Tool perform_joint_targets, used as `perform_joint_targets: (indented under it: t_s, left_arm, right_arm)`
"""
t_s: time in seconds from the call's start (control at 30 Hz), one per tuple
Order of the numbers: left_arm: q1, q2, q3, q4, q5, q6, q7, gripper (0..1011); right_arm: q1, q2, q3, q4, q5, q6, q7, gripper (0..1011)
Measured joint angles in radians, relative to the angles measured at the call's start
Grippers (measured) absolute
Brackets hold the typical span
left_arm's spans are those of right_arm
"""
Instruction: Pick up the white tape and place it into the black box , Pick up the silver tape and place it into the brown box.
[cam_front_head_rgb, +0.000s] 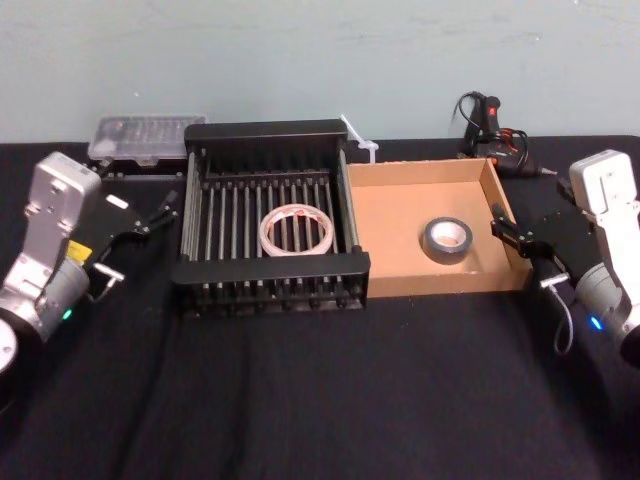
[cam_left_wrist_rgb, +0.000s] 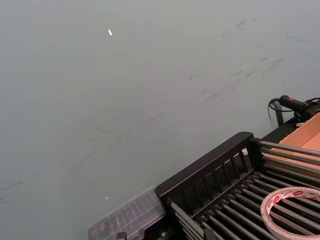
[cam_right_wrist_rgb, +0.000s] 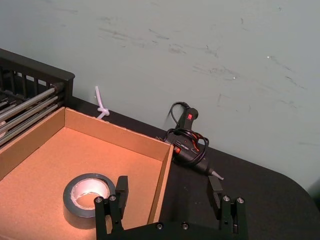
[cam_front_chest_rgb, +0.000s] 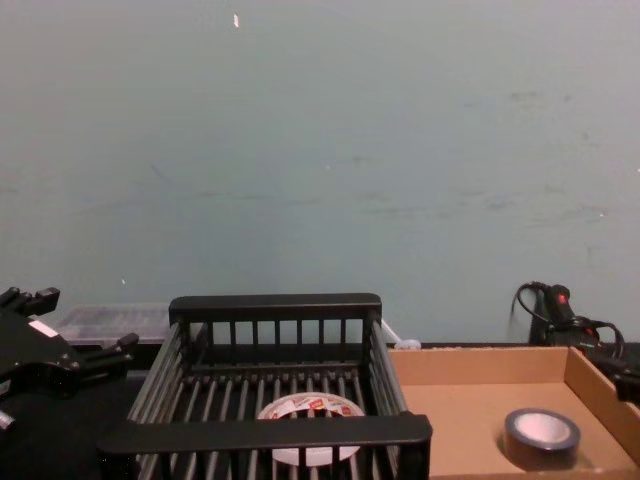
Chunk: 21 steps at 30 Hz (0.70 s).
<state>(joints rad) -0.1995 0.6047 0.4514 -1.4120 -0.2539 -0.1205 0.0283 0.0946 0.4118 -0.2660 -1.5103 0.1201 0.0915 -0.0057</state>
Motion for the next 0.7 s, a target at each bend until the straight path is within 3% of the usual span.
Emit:
perform_joint_targets:
  t_s: [0.7]
  left_arm:
    - [0.000,0.000,0.000,0.000,0.000,0.000,0.000,1001]
  right_arm:
    - [0.001,0.001,-0.001,0.000,0.001,0.000,0.001,1002]
